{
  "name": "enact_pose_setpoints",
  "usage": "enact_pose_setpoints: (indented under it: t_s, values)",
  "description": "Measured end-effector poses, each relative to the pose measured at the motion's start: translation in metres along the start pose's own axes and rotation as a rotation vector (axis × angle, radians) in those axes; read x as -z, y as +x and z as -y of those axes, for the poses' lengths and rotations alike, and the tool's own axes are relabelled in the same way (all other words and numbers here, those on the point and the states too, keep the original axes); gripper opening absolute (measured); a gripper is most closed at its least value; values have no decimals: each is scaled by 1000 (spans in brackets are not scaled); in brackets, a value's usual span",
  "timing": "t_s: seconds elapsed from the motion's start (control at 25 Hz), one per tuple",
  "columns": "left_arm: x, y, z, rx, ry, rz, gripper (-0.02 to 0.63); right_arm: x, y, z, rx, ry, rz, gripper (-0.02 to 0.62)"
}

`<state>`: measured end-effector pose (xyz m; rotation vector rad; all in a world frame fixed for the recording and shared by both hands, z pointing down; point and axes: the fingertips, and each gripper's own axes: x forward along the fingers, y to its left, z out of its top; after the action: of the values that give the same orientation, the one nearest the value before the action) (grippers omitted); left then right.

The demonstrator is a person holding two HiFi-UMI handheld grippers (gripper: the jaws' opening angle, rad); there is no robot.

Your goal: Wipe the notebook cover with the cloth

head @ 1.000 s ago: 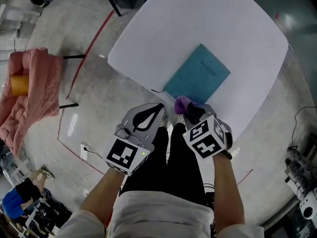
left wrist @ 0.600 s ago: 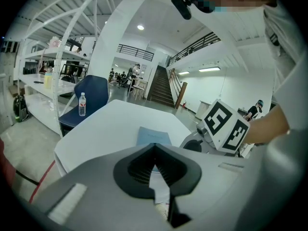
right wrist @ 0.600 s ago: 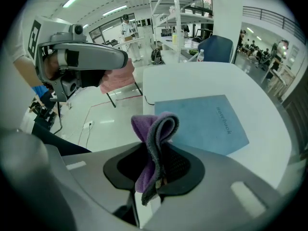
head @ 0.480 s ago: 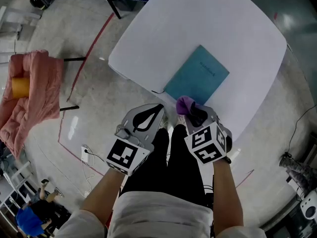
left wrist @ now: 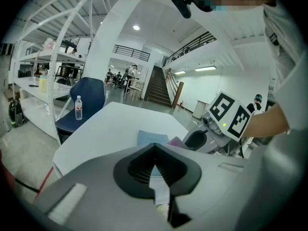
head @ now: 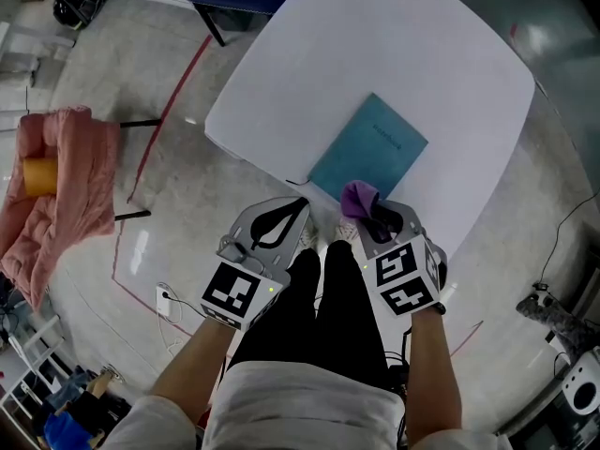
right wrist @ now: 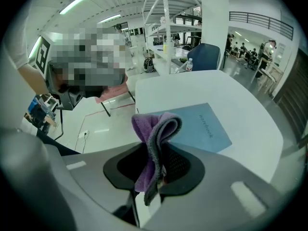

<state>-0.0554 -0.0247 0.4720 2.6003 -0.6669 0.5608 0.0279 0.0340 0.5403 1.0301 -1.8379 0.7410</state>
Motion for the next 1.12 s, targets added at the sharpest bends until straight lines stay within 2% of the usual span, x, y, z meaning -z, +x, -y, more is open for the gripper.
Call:
enact_pose_setpoints:
  t_s: [0.24, 0.52, 1.12]
  values:
    - [-11, 3, -5, 8, 11, 7, 0, -4, -11, 19, 39, 36, -2, 112]
    - [-28, 13, -13, 8, 21, 24, 0, -18, -22, 52, 83, 30, 6, 112]
    - [-33, 50, -24, -16, -3, 8, 0, -48, -8, 110, 93, -24, 8, 112]
